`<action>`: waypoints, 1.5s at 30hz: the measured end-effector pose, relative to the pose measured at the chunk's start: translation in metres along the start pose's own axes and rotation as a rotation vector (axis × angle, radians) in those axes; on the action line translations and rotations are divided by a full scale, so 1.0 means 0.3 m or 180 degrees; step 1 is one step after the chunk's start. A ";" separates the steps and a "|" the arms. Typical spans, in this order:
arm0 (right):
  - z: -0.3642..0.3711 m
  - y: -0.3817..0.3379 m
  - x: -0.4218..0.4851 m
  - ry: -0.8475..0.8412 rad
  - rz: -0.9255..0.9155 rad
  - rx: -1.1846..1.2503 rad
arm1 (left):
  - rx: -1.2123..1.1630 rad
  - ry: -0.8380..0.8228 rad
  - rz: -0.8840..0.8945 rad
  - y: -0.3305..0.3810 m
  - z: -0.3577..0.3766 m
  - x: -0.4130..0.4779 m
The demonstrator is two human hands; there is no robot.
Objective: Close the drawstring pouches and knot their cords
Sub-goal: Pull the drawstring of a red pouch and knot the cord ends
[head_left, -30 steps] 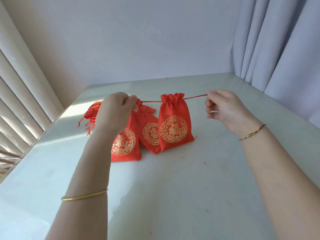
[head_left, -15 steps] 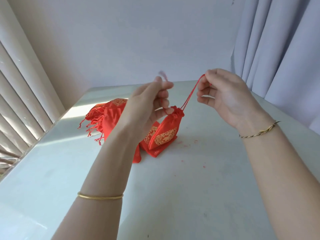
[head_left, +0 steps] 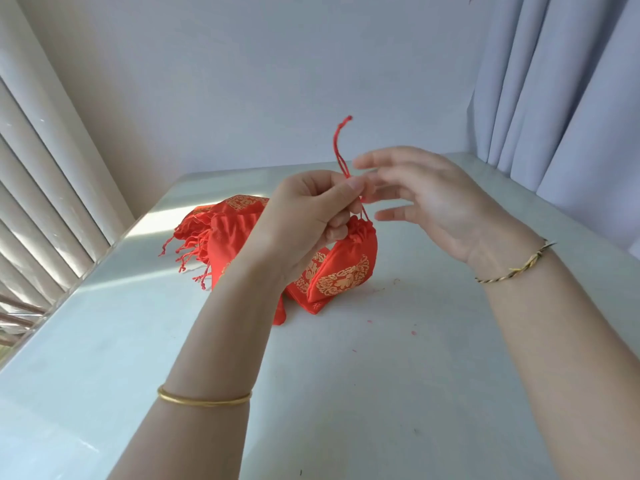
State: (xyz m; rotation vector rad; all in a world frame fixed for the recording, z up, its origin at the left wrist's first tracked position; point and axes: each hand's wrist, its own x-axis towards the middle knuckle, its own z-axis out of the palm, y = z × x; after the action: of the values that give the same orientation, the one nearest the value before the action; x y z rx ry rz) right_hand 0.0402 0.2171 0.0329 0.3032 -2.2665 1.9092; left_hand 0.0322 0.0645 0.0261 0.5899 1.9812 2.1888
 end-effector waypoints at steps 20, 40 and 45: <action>-0.047 0.006 -0.023 -0.0909 -0.0173 0.0065 | -0.0275 0.0038 -0.0301 0.016 -0.012 -0.006; -0.017 0.079 0.012 -0.1111 0.0572 0.0777 | 0.3041 0.0817 0.2418 -0.060 0.011 0.017; -0.022 0.093 0.011 -0.1149 0.0581 0.0991 | 0.2814 0.0865 0.2350 -0.069 0.005 0.022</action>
State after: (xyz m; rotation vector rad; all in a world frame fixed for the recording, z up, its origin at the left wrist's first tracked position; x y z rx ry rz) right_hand 0.0298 0.2279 0.0083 0.5363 -2.2618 2.4847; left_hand 0.0233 0.0708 0.0073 1.3565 3.2858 1.5702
